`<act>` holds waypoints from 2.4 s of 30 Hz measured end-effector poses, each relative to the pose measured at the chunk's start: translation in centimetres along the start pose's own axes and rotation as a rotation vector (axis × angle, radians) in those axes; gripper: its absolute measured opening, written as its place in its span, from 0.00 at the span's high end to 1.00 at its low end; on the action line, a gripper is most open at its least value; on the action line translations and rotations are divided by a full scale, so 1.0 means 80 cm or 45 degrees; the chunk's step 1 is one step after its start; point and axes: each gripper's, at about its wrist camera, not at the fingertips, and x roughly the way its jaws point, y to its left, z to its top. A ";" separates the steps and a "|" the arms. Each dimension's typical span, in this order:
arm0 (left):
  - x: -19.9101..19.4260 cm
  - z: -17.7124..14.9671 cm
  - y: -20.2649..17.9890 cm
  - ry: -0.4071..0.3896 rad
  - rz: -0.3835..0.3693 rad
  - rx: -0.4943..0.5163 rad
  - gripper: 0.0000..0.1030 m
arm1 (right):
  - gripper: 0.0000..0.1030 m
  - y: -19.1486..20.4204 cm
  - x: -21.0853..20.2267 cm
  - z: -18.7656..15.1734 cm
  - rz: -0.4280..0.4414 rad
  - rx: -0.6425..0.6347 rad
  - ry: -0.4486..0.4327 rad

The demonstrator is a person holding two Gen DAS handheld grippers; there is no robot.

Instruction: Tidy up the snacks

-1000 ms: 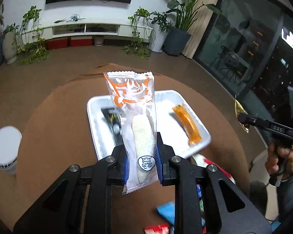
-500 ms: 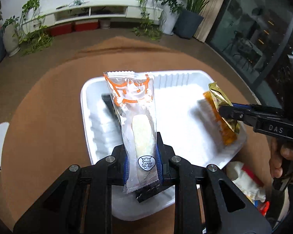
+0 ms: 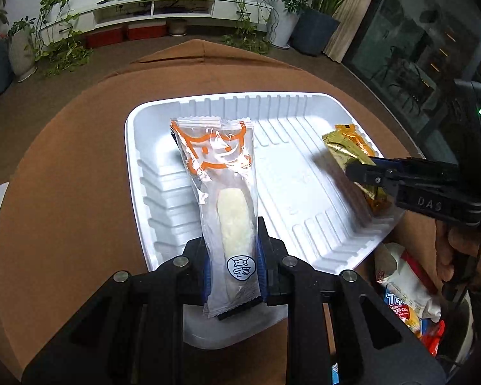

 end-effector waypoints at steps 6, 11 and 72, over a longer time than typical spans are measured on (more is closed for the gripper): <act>-0.001 0.006 0.000 -0.008 0.023 0.011 0.78 | 0.68 0.017 0.009 -0.004 -0.063 -0.086 0.018; -0.002 0.002 -0.005 -0.018 0.040 0.022 0.74 | 0.68 0.018 0.016 -0.011 -0.074 -0.104 0.044; -0.215 -0.275 -0.080 -0.251 0.073 -0.110 0.04 | 0.09 0.019 -0.279 -0.222 0.072 0.121 -0.380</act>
